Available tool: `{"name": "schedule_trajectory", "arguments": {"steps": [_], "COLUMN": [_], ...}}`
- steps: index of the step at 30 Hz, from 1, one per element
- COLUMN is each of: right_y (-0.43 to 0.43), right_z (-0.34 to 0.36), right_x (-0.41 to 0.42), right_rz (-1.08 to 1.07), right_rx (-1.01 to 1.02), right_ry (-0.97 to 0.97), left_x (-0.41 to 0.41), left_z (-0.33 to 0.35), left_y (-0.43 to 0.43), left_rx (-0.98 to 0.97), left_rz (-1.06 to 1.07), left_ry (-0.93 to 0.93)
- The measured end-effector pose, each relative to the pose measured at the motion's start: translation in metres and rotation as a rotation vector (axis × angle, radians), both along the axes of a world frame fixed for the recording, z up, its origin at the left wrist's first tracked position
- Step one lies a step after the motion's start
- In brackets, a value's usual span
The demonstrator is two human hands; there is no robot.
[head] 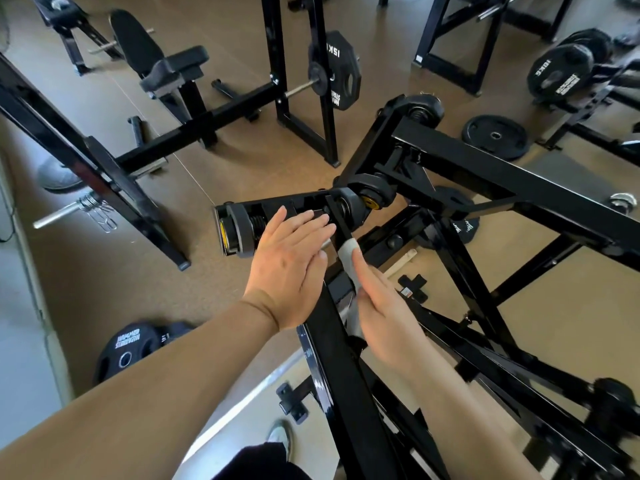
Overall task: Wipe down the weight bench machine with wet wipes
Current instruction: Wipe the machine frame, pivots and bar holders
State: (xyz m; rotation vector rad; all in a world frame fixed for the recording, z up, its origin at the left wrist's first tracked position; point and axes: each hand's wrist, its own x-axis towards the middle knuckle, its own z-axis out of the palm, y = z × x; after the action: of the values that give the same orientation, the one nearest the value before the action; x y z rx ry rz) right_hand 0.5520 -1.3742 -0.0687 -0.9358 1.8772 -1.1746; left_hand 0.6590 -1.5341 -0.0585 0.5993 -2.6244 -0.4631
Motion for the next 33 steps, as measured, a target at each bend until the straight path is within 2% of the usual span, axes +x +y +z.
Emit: {"name": "schedule_trajectory", "arguments": {"steps": [2, 5, 9, 13, 20, 24, 28, 33], "right_y": [0.012, 0.014, -0.021, -0.053, -0.020, 0.003, -0.018, -0.029], "right_z": [0.003, 0.006, 0.010, 0.016, -0.006, -0.010, -0.006, -0.001], "right_x": [0.014, 0.025, -0.007, -0.032, -0.007, 0.005, -0.015, -0.020], "right_rz": [-0.005, 0.036, 0.026, 0.106, 0.213, 0.246, 0.232, 0.173], "right_rx": [0.023, 0.056, 0.200, 0.272, 0.155, 0.102, 0.086, 0.118], "right_ry": [-0.066, -0.015, -0.004, 0.091, 0.374, 0.341, 0.364, 0.262], "left_x": [0.000, 0.001, 0.001, 0.001, 0.000, 0.000, 0.001, 0.001], "left_z": [0.000, -0.002, -0.002, 0.000, 0.000, -0.001, -0.001, -0.001], "left_y": [-0.001, -0.002, -0.001, 0.000, 0.000, -0.001, 0.001, 0.000], "left_rx": [-0.003, -0.006, 0.003, -0.006, -0.002, -0.007, -0.004, -0.008], "left_rz": [-0.003, -0.006, -0.009, -0.006, -0.008, -0.008, -0.009, -0.013], "left_ry": [0.008, 0.013, 0.010, -0.003, 0.012, 0.027, 0.034, 0.034]}}
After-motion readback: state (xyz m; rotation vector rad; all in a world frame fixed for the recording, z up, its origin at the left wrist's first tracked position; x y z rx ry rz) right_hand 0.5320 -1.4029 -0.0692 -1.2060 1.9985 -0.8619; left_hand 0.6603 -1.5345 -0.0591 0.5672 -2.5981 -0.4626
